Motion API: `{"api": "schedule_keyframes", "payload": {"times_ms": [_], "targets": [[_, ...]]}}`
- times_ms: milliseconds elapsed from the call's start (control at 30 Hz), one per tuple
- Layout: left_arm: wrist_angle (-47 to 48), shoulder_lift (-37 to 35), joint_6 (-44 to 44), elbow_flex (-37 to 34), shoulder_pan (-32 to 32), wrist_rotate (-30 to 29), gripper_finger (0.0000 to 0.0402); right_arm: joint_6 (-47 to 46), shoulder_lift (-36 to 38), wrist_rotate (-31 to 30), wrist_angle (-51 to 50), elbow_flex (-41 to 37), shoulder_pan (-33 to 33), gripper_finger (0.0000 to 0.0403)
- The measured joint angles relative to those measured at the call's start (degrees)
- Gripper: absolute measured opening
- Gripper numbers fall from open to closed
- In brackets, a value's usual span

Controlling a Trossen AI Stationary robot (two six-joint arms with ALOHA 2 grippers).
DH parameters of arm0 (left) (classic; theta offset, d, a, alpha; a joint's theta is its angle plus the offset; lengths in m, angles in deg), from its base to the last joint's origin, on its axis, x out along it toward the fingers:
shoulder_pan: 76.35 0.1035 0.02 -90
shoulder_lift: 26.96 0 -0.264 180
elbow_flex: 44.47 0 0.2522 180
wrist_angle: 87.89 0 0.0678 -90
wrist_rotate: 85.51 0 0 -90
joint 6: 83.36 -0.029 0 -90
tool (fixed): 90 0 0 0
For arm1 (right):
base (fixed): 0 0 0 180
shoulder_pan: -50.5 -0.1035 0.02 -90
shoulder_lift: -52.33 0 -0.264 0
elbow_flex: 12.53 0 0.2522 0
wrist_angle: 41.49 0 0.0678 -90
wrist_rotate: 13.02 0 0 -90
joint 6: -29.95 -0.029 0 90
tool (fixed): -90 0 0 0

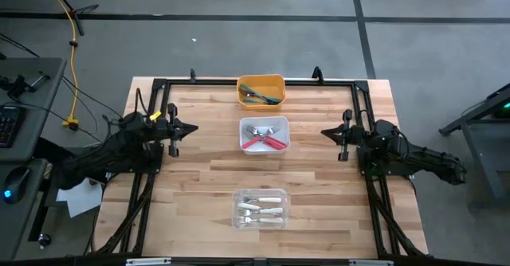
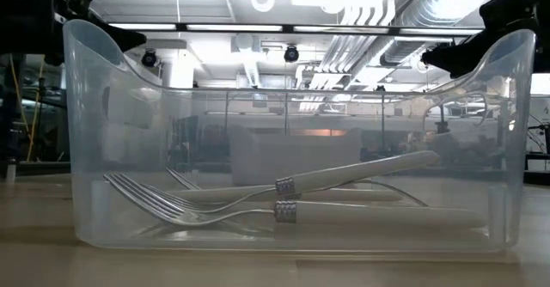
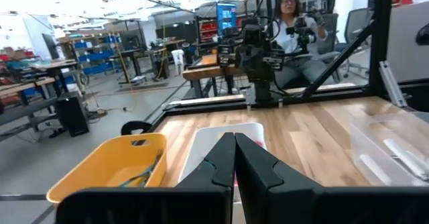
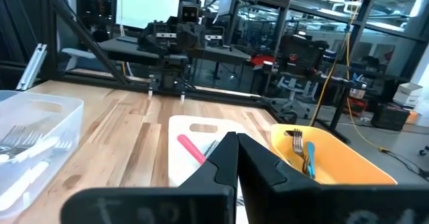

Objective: Sort silverware by color (type)
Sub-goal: Return to Home Position

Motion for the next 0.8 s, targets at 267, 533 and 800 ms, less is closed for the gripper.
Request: {"api": "schedule_keyframes", "payload": {"times_ms": [267, 533, 800], "targets": [[4.7, -3.0, 0.5, 0.0, 3.2, 2.5, 0.0000, -0.2, 0.0, 0.5, 0.0, 0.0, 0.8, 0.0000], [3.6, -3.0, 1.0, 0.0, 4.6, 4.2, 0.0000, 0.3, 0.0, 0.4, 0.0, 0.0, 0.8, 0.0000], [2.9, -3.0, 0.9, 0.0, 4.6, 0.4, 0.0000, 1.1, 0.0, -1.2, 0.0, 0.0, 0.8, 0.0000]]}}
